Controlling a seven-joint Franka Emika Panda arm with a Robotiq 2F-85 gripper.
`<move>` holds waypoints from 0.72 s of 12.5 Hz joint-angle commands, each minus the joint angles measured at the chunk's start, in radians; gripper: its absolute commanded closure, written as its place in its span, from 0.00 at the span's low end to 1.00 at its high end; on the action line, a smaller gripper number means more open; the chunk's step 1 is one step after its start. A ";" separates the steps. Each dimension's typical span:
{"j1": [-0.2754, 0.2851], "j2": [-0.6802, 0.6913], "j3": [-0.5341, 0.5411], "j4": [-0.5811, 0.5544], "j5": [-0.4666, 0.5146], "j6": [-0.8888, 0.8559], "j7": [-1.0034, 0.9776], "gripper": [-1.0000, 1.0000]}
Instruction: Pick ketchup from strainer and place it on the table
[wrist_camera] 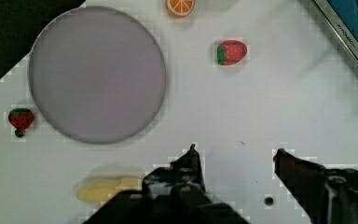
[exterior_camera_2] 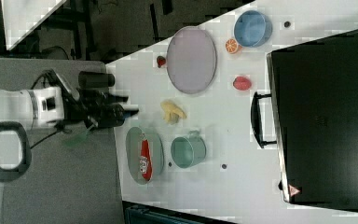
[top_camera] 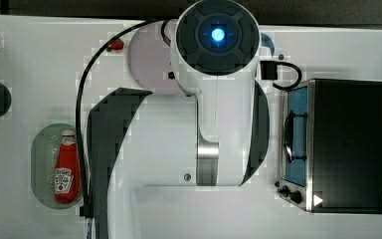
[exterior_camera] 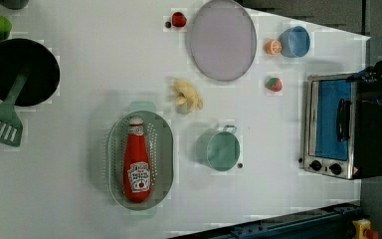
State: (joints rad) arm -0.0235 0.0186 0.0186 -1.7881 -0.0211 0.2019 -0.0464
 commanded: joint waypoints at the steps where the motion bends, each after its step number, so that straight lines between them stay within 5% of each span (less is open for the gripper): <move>1: -0.104 -0.303 0.055 -0.106 0.037 -0.183 0.094 0.21; 3: -0.093 -0.294 0.083 -0.106 0.059 -0.167 0.094 0.00; 9: -0.051 -0.219 0.283 -0.106 0.060 -0.096 0.095 0.00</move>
State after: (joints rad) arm -0.1102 -0.2695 0.2583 -1.8535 0.0312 0.0964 0.0116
